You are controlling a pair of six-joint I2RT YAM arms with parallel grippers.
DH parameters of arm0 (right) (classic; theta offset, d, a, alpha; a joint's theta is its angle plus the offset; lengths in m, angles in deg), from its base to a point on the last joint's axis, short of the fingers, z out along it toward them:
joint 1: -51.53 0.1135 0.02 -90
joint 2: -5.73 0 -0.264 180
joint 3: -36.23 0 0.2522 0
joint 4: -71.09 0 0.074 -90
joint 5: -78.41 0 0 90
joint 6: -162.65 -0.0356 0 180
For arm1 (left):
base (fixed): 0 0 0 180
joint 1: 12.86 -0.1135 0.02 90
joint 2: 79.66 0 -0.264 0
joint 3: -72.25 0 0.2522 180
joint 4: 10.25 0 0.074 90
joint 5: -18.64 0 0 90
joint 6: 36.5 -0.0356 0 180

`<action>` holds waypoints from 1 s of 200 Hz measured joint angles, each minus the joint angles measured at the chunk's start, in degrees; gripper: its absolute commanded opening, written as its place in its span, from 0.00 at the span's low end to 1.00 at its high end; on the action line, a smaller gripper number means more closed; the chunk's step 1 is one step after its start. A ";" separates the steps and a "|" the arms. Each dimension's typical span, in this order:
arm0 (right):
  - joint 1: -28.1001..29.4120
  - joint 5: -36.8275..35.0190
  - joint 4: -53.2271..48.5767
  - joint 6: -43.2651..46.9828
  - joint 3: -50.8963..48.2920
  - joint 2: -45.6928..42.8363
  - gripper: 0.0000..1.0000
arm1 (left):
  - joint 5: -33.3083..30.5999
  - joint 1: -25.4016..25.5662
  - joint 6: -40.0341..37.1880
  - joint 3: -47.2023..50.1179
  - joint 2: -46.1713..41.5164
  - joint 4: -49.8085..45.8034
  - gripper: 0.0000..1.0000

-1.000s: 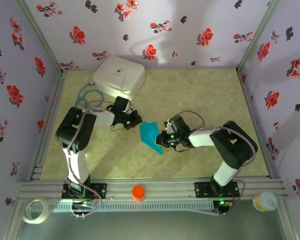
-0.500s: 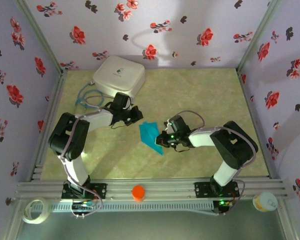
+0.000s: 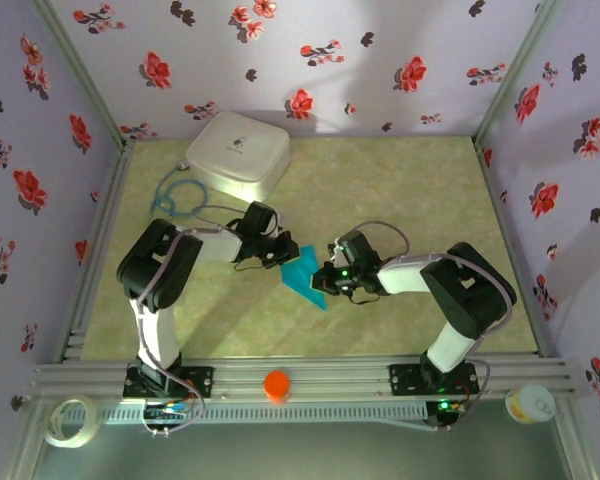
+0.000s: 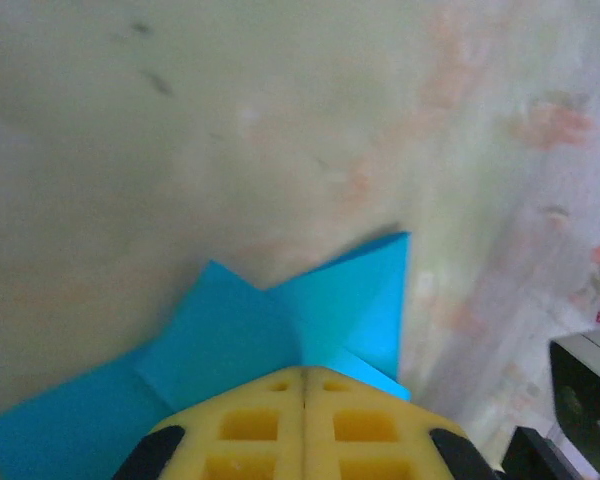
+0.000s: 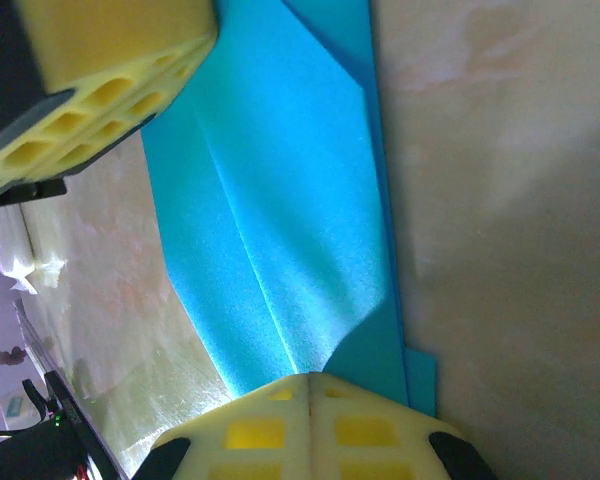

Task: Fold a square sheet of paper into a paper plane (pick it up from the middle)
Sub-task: Fourth fold the wing at the center of the table.

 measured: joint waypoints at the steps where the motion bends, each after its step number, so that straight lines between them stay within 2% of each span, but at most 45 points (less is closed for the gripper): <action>1: 0.00 0.00 0.00 0.00 0.00 0.00 0.00 | 0.09 -0.04 -0.04 0.00 0.02 0.02 0.00; 57: 0.00 0.00 0.00 0.00 0.02 0.00 0.00 | 0.46 -4.74 -1.68 -3.34 1.62 -3.04 0.00; 107: 0.00 0.02 -0.83 0.02 0.37 0.02 0.00 | -4.94 -5.79 -3.39 -7.43 0.09 -9.46 0.00; 154: 0.00 0.00 -1.07 0.02 0.48 0.02 0.00 | -6.16 -1.75 -3.43 -6.58 -7.54 -10.25 0.00; 200: 0.00 -0.02 -1.29 0.00 0.48 -0.13 0.00 | -2.89 4.68 -2.45 -3.34 -6.12 -5.70 0.00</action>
